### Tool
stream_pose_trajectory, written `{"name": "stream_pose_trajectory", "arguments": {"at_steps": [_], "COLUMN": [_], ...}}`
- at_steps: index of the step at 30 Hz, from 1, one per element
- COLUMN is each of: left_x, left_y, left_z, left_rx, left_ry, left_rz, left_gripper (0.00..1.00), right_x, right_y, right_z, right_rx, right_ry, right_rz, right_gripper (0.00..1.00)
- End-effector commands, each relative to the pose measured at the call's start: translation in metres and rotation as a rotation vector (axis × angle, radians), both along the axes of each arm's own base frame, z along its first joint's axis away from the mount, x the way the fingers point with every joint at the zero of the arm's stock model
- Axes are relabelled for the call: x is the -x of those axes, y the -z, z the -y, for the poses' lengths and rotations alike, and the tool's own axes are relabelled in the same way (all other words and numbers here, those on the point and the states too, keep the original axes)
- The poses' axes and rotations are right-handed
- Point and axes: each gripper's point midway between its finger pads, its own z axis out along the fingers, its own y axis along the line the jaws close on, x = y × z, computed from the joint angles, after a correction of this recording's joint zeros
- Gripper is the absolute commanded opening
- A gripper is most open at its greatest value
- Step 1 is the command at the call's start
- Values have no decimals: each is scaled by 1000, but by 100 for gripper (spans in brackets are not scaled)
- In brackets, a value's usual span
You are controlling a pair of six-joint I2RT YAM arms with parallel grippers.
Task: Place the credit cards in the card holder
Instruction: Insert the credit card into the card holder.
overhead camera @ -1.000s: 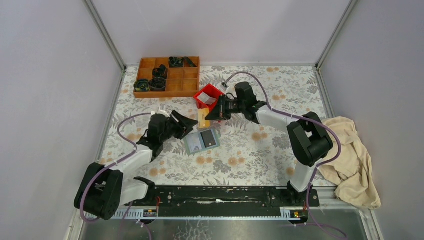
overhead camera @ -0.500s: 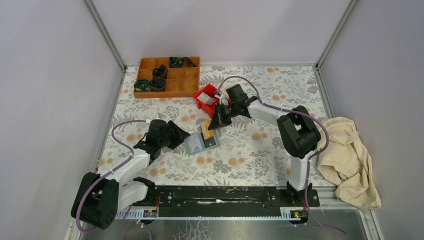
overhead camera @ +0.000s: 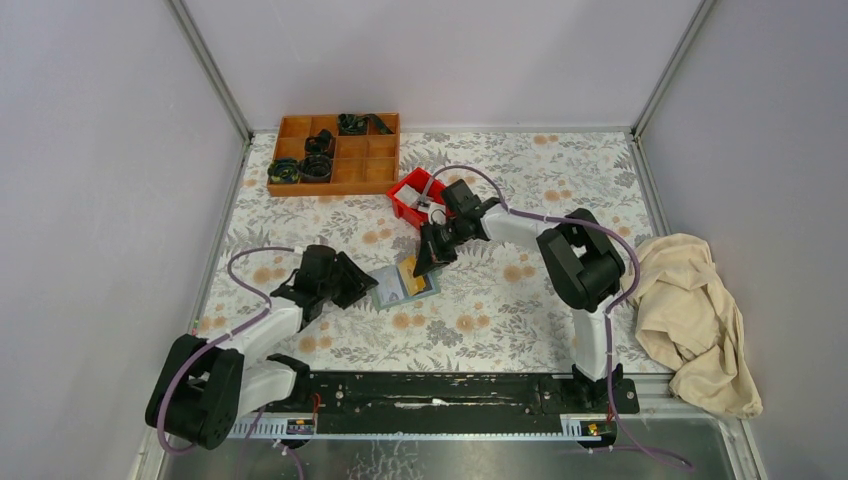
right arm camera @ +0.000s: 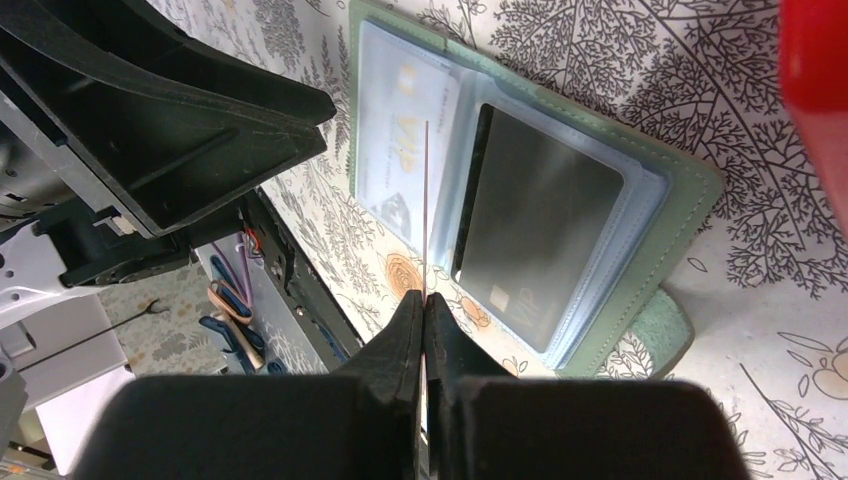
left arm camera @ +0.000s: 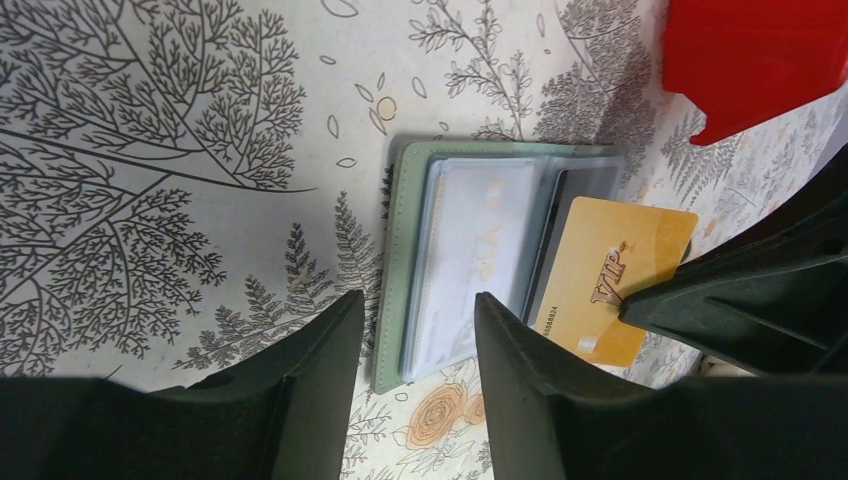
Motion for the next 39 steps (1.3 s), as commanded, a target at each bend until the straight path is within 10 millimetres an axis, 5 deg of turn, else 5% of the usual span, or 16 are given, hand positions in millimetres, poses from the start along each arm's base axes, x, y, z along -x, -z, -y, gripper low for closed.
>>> {"name": "stream_pose_trajectory", "arguments": {"at_steps": [1, 39], "left_x": [1, 3], "left_y": [7, 26], "left_z": [-2, 6], "left_rx": [-10, -10], "left_ry": [11, 74], "left_rz": [-4, -54], "left_gripper": [50, 31], "right_x": [0, 3], "right_y": [-5, 24], "right_z": [-10, -16], "right_rx": [-15, -25], "right_ry": [-31, 8], "right_rz": [19, -67], "right_gripper": [0, 0]}}
